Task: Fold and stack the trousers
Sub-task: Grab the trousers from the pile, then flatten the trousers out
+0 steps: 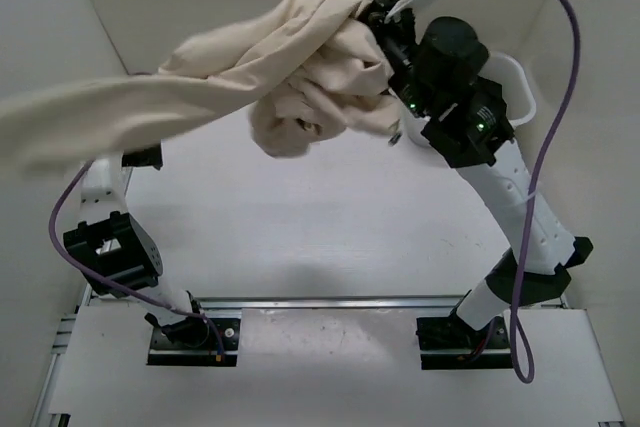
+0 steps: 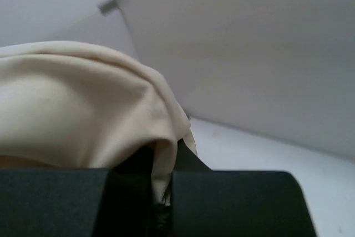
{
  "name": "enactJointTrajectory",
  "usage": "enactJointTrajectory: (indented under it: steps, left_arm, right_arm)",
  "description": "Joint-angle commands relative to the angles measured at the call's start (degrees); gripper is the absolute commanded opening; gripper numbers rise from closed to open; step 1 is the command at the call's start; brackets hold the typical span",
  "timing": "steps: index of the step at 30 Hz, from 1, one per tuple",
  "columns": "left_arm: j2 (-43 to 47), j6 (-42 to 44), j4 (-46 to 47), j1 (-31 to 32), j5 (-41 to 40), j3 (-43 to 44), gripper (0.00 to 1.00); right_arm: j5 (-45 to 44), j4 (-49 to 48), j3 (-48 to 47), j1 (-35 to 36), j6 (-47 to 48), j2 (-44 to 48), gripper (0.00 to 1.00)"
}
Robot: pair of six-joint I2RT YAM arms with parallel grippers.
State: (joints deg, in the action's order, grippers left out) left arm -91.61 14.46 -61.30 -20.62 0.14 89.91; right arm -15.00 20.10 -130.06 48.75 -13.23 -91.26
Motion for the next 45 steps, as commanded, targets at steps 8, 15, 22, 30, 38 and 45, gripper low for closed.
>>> enactJointTrajectory:
  steps: [8, 15, 22, 30, 38, 45]
  left_arm:
    - [5.3, 3.6, -0.8, 0.1, -2.2, 4.1, 1.00]
    - [2.8, 4.1, -2.1, 0.1, -3.8, 3.1, 1.00]
    - [7.2, 13.3, -5.2, 11.0, 10.0, -2.7, 1.00]
    - [16.7, 19.7, 6.1, 44.2, -0.7, -21.2, 1.00]
    - [11.5, 29.2, 34.7, 68.6, -41.3, -15.0, 1.00]
    - [6.4, 12.1, 33.2, 61.7, -20.7, 10.1, 1.00]
  right_arm:
    - [-1.7, 11.4, 31.5, -7.8, -21.4, -0.1, 0.00]
    - [5.7, 17.8, 32.3, -13.9, -21.4, -7.8, 0.99]
    - [-3.0, 24.9, 35.5, -14.6, -16.2, -3.1, 0.99]
    - [2.0, 20.1, 57.8, -14.7, -19.5, 10.5, 0.77]
    - [-2.3, 17.9, 71.9, -11.3, -20.6, 21.6, 0.80]
    - [-13.1, 21.9, 67.5, -11.3, -19.0, 23.8, 0.84]
